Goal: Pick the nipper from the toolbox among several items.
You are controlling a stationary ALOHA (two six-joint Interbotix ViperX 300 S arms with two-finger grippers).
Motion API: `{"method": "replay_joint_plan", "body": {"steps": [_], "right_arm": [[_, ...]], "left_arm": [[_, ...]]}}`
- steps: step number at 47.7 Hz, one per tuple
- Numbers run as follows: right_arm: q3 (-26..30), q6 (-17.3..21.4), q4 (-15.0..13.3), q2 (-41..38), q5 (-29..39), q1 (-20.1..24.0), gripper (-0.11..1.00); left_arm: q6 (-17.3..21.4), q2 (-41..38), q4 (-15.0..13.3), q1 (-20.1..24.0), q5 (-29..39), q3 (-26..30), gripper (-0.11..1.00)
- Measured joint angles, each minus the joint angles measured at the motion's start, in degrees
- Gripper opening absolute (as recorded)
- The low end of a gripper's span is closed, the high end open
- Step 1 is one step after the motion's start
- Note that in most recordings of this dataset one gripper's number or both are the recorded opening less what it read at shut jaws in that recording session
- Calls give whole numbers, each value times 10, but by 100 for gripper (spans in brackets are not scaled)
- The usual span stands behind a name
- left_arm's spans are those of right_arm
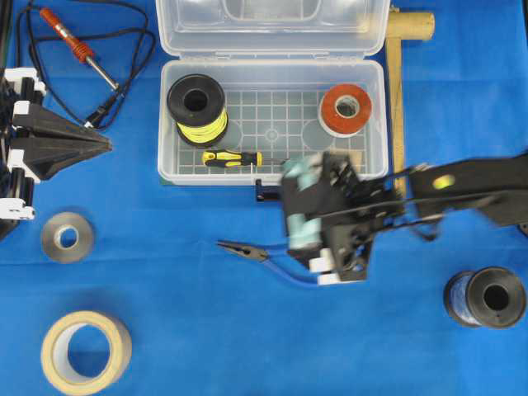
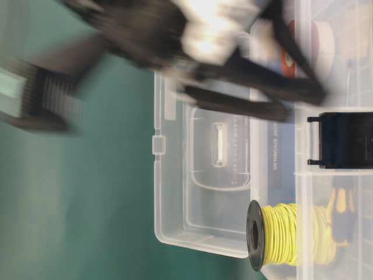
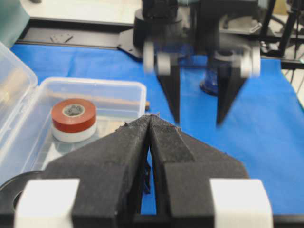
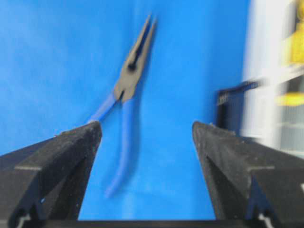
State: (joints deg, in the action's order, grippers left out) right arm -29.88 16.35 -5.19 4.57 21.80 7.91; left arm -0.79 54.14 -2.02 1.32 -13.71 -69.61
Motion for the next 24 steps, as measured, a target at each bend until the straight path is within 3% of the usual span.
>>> {"method": "replay_joint_plan", "body": {"steps": [10, 24], "right_arm": [[-84, -1, -31, 134, -10, -11, 79], [-252, -1, -33, 337, -105, -26, 79]], "left_arm": [[0, 0, 0, 0, 1, 0, 0], [0, 0, -1, -1, 1, -2, 0]]}}
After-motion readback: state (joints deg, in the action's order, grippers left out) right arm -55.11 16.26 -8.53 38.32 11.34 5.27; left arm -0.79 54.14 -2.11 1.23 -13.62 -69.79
